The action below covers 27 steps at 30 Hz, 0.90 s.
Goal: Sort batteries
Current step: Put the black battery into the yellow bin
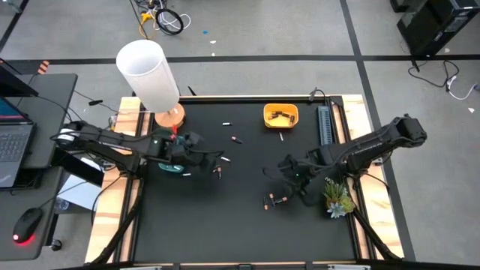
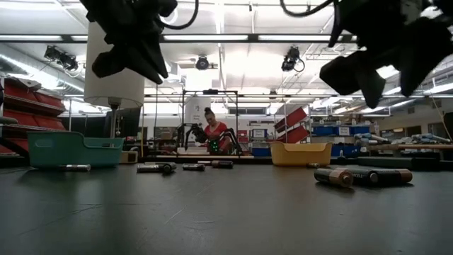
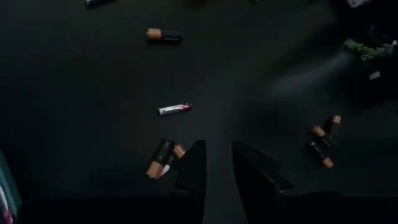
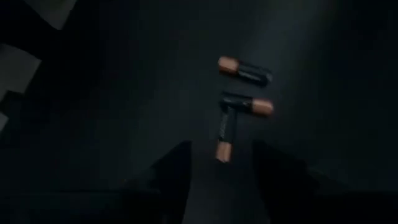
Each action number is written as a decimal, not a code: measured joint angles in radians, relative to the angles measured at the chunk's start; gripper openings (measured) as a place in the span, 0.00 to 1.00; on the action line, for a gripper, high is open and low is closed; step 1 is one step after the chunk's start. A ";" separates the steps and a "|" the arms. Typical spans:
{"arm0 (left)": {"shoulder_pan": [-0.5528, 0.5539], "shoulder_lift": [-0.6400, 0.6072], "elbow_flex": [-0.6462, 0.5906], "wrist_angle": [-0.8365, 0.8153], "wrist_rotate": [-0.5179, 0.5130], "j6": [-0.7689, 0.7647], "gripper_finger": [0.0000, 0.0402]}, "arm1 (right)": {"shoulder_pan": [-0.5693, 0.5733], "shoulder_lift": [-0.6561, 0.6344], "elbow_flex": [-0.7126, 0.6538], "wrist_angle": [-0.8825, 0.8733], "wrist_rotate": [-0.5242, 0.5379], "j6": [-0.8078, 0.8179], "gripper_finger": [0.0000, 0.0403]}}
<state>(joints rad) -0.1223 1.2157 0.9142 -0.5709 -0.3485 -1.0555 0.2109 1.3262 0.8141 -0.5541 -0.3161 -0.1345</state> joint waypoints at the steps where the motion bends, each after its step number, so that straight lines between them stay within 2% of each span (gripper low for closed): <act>1: 0.000 0.004 0.000 0.001 0.000 -0.006 0.23 | 0.016 0.000 -0.008 0.017 0.010 0.000 0.46; 6: 0.006 0.016 0.000 0.001 -0.064 -0.031 0.23 | 0.096 0.000 -0.046 0.130 0.135 0.065 0.48; 10: 0.007 0.016 0.000 0.014 -0.138 -0.072 0.23 | 0.135 0.000 -0.127 0.354 0.195 0.228 0.48; 12: 0.005 0.015 0.000 0.036 -0.141 -0.056 0.23 | 0.145 0.000 -0.188 0.517 0.229 0.313 0.48; 15: -0.003 0.015 0.000 0.070 -0.113 0.005 0.22 | 0.173 0.000 -0.296 0.736 0.350 0.425 0.47; 18: -0.016 0.015 0.000 0.088 -0.089 0.036 0.22 | 0.194 0.000 -0.387 0.826 0.442 0.517 0.47; 27: -0.022 0.015 0.000 0.098 -0.097 0.057 0.22 | 0.250 0.000 -0.546 1.033 0.465 0.355 0.48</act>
<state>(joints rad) -0.1440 1.2308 0.9142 -0.4732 -0.4457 -0.9989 0.4606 1.3266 0.2679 0.4790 0.1486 0.2203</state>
